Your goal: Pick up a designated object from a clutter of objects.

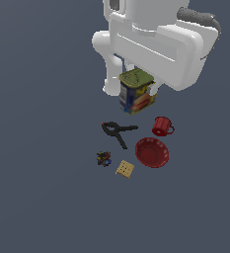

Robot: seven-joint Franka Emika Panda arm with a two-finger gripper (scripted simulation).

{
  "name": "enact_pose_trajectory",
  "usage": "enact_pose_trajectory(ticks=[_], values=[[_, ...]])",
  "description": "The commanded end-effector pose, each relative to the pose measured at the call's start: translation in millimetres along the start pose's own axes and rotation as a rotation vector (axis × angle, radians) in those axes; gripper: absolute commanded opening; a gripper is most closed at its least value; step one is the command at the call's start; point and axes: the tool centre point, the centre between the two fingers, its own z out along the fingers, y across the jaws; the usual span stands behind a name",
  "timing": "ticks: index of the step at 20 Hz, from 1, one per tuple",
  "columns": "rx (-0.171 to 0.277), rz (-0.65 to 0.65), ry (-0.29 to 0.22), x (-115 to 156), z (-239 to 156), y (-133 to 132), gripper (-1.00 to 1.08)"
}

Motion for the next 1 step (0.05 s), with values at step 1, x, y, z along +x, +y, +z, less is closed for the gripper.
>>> enact_pose_trajectory(ticks=[1], values=[[0.004, 0.0, 0.002, 0.6, -3.6, -0.7, -1.0]])
